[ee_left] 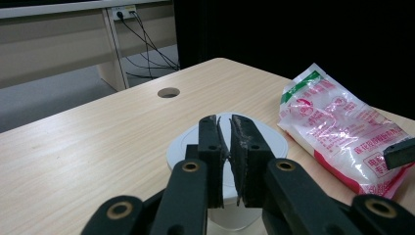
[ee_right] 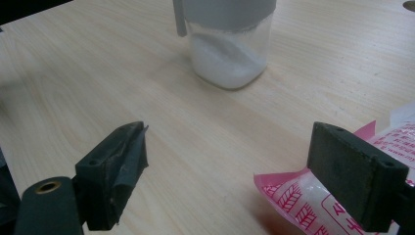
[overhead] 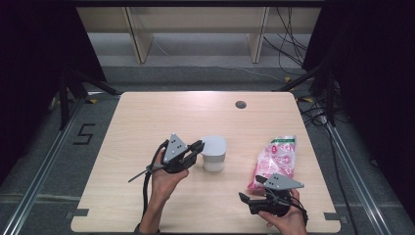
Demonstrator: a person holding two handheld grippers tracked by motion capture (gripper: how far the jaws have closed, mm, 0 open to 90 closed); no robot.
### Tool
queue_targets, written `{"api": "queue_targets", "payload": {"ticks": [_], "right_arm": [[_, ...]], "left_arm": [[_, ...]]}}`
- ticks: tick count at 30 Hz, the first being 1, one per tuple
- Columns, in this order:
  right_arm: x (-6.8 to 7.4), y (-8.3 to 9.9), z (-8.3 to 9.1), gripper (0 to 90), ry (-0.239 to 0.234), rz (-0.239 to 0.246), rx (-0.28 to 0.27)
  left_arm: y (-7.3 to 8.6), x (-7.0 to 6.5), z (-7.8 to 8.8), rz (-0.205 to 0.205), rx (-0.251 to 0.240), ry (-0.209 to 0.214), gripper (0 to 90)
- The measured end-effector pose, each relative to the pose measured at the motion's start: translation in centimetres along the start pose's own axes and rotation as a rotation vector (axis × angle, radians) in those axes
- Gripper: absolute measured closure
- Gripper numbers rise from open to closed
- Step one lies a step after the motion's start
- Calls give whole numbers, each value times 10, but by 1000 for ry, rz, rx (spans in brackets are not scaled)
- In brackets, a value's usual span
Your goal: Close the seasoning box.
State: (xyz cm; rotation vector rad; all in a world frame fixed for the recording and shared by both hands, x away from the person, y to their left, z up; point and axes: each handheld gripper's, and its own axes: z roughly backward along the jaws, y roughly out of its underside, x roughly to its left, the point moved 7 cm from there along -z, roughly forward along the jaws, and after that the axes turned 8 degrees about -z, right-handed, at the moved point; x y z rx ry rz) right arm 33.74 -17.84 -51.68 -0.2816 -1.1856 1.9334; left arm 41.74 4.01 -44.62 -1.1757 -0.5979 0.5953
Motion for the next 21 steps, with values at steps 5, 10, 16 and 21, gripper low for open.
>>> {"api": "queue_targets", "payload": {"ticks": [5,10,16,21], "right_arm": [[0,0,0,157,-2,1,1],[-1,0,0,157,6,7,-1],[-1,0,0,157,-8,7,10],[-1,1,-1,157,-7,11,12]], "left_arm": [[2,0,3,7,-7,6,771],[4,2,7,23,-7,3,743],[11,6,12,39,-1,4,691],[17,8,17,49,5,0,612]]}}
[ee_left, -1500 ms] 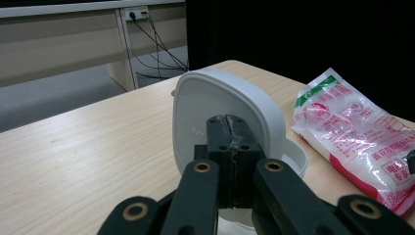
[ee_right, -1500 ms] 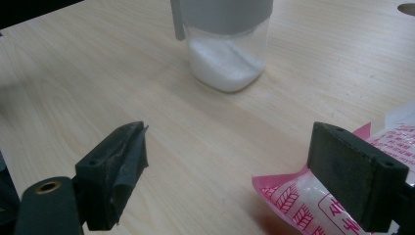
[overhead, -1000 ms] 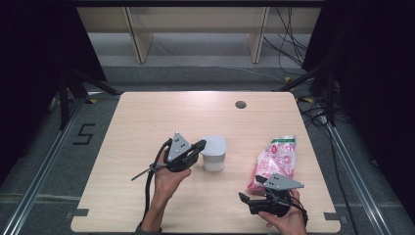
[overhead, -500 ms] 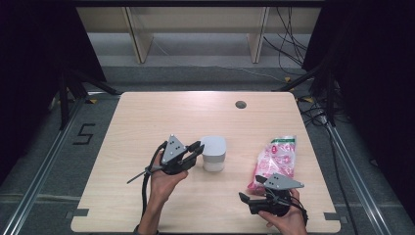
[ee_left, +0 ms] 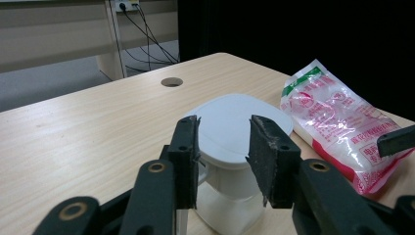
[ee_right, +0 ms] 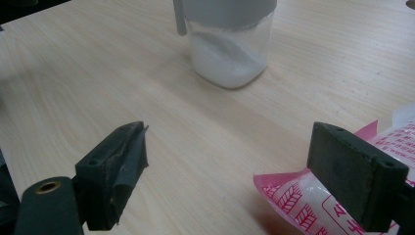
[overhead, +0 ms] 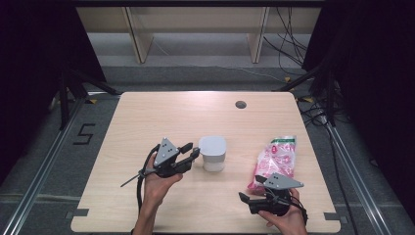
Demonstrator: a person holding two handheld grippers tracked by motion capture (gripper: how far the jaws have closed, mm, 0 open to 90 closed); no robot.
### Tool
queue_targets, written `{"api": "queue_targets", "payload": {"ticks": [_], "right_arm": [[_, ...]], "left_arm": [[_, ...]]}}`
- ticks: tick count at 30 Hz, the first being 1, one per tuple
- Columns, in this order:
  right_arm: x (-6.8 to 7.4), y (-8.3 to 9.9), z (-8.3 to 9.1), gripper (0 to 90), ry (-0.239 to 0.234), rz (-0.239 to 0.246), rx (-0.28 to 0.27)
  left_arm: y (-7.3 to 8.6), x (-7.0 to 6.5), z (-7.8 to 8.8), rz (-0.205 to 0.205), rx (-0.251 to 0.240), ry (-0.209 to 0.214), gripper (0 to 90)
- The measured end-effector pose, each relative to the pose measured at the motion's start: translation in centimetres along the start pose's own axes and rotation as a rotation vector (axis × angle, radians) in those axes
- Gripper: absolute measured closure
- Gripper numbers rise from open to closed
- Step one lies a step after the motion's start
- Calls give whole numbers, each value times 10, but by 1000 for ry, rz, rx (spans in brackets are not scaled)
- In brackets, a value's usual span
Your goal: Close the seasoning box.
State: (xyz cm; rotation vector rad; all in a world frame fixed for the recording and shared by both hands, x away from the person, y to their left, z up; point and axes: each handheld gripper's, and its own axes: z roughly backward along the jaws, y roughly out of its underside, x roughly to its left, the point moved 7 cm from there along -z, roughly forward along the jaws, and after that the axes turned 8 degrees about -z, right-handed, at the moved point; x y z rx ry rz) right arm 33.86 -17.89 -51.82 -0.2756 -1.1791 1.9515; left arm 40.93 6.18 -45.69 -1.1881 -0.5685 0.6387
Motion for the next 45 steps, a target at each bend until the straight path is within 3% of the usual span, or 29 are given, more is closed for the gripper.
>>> {"api": "queue_targets", "payload": {"ticks": [5,8,9,10,11,12,13,14,17,18,21,23,27,29,30,31,34,37,39,42,43,45], "right_arm": [[-2,0,0,157,10,-2,5],[-1,1,1,157,11,-17,9],[-2,0,1,157,15,1,3],[-1,1,1,157,9,-17,8],[-1,0,-1,157,9,-5,-2],[0,2,0,157,7,-24,13],[-1,1,-1,157,16,1,-1],[-1,1,-2,157,17,3,-2],[-3,0,-2,157,20,25,-8],[-1,1,-2,157,16,7,-2],[0,2,-2,157,6,-1,12],[1,1,-3,157,6,16,14],[0,2,-4,157,4,12,10],[0,2,-3,157,-9,15,21],[3,3,-3,157,-1,-21,22],[1,2,-3,157,-2,7,11],[0,2,-3,157,13,21,13],[2,2,-2,157,14,7,15],[2,2,-3,157,-8,25,23],[4,4,-1,158,14,-3,29],[2,4,0,158,10,22,26],[3,7,0,158,0,12,31]], "left_arm": [[4,-1,3,7,7,9,536],[6,-2,5,-16,-11,25,493],[8,-1,8,-20,0,5,483],[10,-3,9,-7,-2,10,471],[11,-3,10,-21,0,15,460],[14,-4,13,-22,12,6,453],[15,-5,13,-13,8,4,438],[18,-5,15,-23,12,3,432],[24,-8,17,-2,16,10,404],[27,-9,19,0,34,6,395],[33,-12,20,6,38,-4,380],[38,-14,20,2,68,-6,373],[44,-20,19,0,66,13,371],[47,-21,20,-24,78,12,367],[49,-23,21,-9,79,8,365],[51,-24,21,-7,78,8,364],[57,-27,23,4,77,15,364],[64,-29,25,5,88,17,362],[69,-31,27,12,92,12,359],[78,-38,33,25,93,-10,355],[81,-41,34,36,84,-10,354],[86,-46,36,51,86,-3,353]]}}
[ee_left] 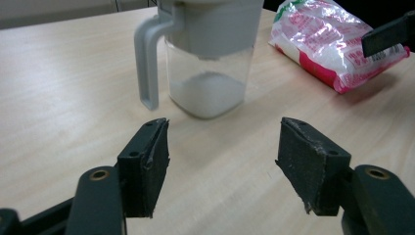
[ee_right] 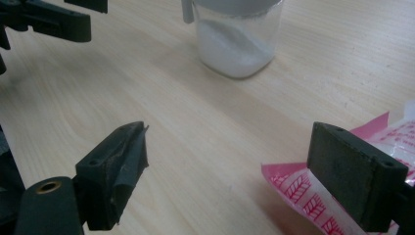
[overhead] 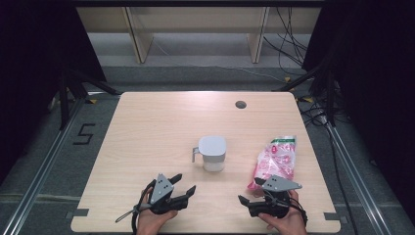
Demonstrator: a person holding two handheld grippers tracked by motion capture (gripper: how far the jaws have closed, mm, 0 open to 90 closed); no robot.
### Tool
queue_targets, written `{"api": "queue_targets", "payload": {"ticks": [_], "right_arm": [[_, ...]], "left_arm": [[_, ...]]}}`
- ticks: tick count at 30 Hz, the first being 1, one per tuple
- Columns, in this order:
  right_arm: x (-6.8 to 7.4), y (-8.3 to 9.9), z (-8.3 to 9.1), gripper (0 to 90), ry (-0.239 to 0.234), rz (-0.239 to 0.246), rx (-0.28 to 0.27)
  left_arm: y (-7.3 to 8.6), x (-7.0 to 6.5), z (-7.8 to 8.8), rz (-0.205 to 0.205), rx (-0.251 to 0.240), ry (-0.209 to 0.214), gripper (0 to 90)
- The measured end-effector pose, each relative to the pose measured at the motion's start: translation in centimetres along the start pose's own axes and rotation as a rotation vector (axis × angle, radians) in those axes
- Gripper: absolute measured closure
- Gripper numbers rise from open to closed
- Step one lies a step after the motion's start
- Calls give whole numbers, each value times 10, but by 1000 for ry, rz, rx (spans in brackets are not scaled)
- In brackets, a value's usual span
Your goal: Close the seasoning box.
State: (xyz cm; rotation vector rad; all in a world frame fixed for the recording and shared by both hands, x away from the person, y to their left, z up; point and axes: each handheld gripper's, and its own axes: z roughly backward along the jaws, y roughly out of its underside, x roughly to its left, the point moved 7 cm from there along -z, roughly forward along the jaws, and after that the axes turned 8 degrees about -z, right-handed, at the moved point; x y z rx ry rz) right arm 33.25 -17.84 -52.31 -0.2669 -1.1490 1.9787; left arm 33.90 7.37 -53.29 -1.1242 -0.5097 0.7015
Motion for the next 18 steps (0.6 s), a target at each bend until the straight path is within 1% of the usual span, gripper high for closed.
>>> {"api": "queue_targets", "payload": {"ticks": [1,2,3,4,5,6,7,8,9,10,11,12,13,14,15,16,17,18], "right_arm": [[0,1,1,158,2,7,0],[0,2,2,159,4,-1,7],[3,4,3,159,13,-30,14],[4,6,4,159,14,-39,25],[2,5,4,160,6,2,18],[3,6,4,160,-2,8,16],[3,7,5,160,7,7,18],[5,9,5,162,10,1,25],[6,10,5,166,3,12,32],[6,11,4,167,-6,22,33],[6,12,5,167,3,37,39],[7,12,5,168,3,40,35],[8,14,5,168,-6,35,44],[8,15,6,168,-7,34,49],[8,16,5,168,-19,48,53],[9,18,6,168,-12,36,58],[8,18,6,168,-6,41,62],[9,19,6,168,-20,39,66]], "left_arm": [[2,-2,1,-7,5,1,353],[3,-3,2,-18,19,-2,352],[5,-4,3,-24,37,-12,347],[6,-5,4,-32,43,-13,332],[6,-7,4,-24,38,-13,325],[7,-8,5,-27,39,-13,321],[6,-10,7,-18,29,-16,321],[6,-11,8,-25,27,-11,319],[5,-12,9,-24,17,-15,318],[4,-14,11,-37,16,-22,316],[4,-15,11,-49,18,-21,313],[4,-16,11,-51,23,-24,310],[4,-17,11,-52,26,-19,308],[4,-17,11,-42,24,-27,305],[4,-17,10,-35,25,-26,301],[5,-17,10,-38,36,-24,298],[6,-16,10,-47,43,-24,297],[6,-16,10,-48,43,-21,296]]}}
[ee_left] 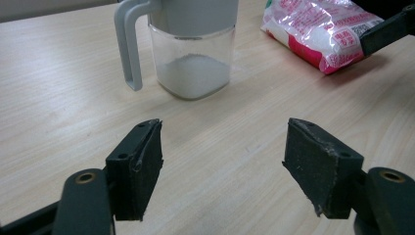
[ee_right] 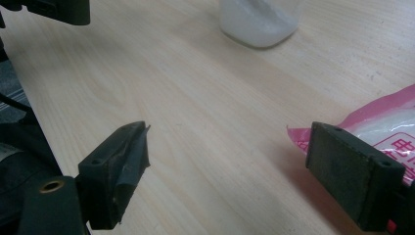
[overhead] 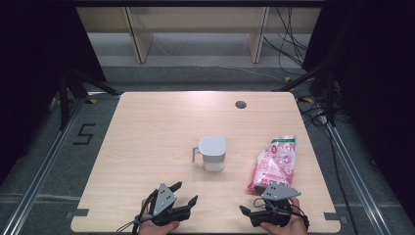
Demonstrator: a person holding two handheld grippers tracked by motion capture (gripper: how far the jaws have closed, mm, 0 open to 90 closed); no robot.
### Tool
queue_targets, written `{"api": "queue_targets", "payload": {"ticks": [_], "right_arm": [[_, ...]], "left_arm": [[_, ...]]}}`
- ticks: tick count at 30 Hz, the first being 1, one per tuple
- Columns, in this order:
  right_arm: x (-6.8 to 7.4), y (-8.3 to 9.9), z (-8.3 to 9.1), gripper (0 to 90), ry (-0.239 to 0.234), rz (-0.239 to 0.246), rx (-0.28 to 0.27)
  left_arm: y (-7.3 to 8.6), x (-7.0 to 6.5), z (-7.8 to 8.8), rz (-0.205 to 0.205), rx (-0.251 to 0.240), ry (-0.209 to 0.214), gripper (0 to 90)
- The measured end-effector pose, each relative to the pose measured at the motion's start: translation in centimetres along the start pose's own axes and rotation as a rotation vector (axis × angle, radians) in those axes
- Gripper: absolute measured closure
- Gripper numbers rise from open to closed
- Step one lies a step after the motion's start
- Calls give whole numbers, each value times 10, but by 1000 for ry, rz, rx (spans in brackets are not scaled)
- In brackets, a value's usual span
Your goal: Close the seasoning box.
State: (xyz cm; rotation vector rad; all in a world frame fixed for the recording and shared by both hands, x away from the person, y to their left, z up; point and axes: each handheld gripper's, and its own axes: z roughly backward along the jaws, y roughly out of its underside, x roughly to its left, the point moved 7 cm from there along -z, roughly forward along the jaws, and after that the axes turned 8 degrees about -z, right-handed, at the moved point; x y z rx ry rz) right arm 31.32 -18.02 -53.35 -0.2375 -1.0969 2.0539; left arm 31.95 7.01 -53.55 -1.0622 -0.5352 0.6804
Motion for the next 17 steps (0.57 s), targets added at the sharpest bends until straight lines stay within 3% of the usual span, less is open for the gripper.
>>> {"api": "queue_targets", "payload": {"ticks": [1,12,15,16,17], "right_arm": [[-1,0,1,169,14,8,-7],[-3,0,1,182,11,14,-14],[-3,0,1,182,13,9,-14],[-1,1,2,182,11,-22,-5],[-2,1,2,180,10,-14,-4]], "left_arm": [[0,-1,-1,17,-13,-3,296],[3,4,0,21,9,-12,290],[3,10,2,1,10,-20,285],[4,11,2,27,10,-28,282],[4,14,2,28,13,-40,280]]}}
